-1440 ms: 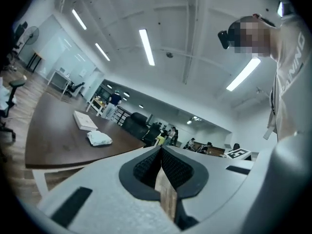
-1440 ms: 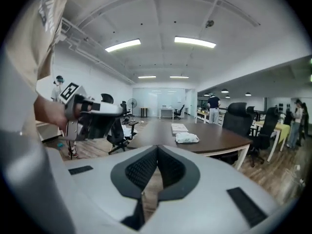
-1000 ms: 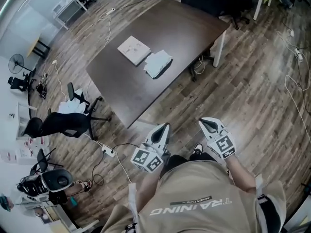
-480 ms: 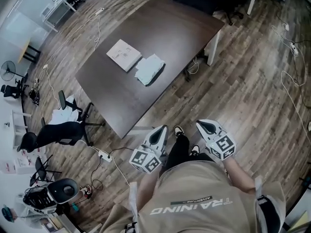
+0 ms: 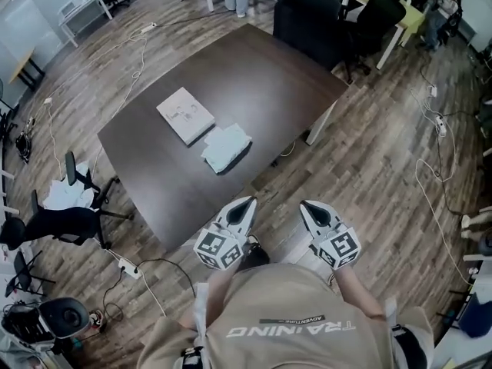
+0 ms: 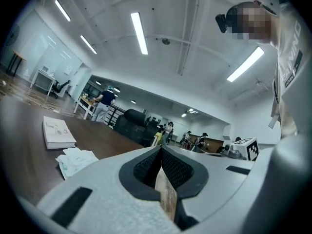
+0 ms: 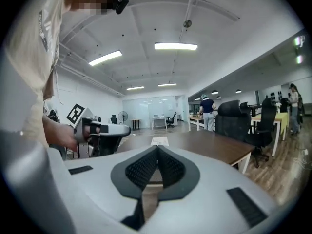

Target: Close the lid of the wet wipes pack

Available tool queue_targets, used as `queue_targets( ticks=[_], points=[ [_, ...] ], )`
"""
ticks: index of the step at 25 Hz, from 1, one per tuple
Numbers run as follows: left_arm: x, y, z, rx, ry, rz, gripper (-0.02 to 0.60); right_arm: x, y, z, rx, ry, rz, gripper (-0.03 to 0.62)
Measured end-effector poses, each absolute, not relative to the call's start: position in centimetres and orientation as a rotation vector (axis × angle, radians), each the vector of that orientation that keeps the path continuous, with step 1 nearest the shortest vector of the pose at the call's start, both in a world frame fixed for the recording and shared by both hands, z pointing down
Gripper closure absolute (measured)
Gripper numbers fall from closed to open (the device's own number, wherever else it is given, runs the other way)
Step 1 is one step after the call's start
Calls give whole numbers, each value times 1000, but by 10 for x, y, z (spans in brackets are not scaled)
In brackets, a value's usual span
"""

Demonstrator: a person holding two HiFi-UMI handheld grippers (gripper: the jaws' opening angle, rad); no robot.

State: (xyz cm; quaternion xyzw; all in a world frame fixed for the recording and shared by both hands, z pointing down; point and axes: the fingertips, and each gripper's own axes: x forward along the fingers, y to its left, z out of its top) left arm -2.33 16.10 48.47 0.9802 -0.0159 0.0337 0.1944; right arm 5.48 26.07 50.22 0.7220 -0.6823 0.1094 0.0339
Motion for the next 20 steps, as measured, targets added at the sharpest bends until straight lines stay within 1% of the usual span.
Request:
queue_targets(
  ticks=[3, 8, 13, 20],
  points=[
    [-12, 142, 487, 2743, 0, 105, 572, 60, 234, 487, 2239, -2085, 290, 580],
    [5, 114, 502, 2772, 22, 109, 572, 60, 205, 490, 2189, -2047, 227, 580],
    [2, 86, 520, 2739, 0, 136, 572, 56, 171, 498, 2162, -2064, 295, 580],
    [12, 55, 550, 2693, -20, 208, 572, 71, 116, 497, 2114, -2085, 266, 580]
  ],
)
